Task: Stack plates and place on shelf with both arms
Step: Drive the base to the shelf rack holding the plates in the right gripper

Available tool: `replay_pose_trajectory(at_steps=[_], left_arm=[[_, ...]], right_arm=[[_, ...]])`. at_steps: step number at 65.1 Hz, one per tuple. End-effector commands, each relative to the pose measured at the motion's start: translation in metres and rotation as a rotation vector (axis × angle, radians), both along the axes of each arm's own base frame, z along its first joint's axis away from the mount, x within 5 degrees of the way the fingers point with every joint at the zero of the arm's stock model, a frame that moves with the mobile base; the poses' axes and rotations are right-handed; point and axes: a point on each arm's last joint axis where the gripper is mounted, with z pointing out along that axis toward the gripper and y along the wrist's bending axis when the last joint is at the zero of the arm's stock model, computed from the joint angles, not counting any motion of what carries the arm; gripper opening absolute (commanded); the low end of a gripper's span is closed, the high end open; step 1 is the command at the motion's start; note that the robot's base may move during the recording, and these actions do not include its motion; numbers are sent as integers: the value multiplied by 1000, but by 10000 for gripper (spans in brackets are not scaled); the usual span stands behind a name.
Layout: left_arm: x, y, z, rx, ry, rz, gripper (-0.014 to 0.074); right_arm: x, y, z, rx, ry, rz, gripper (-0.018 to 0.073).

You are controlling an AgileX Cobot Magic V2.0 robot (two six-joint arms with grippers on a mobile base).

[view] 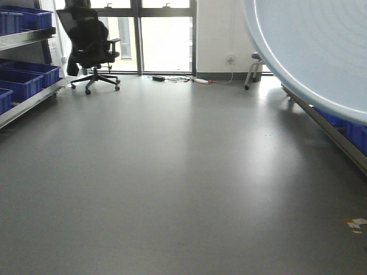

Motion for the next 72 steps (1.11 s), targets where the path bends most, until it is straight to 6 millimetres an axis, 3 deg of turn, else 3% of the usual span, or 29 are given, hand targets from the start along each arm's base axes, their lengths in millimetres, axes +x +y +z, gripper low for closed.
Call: replay_pose_trajectory(at_steps=[1,72], left_arm=[[1,2,18,-22,-99,26,82],[1,2,18,-22,-97,26,82]], right_arm=[[0,-2,19,28,-122,-26,48],[0,-2,19,28,-122,-26,48]])
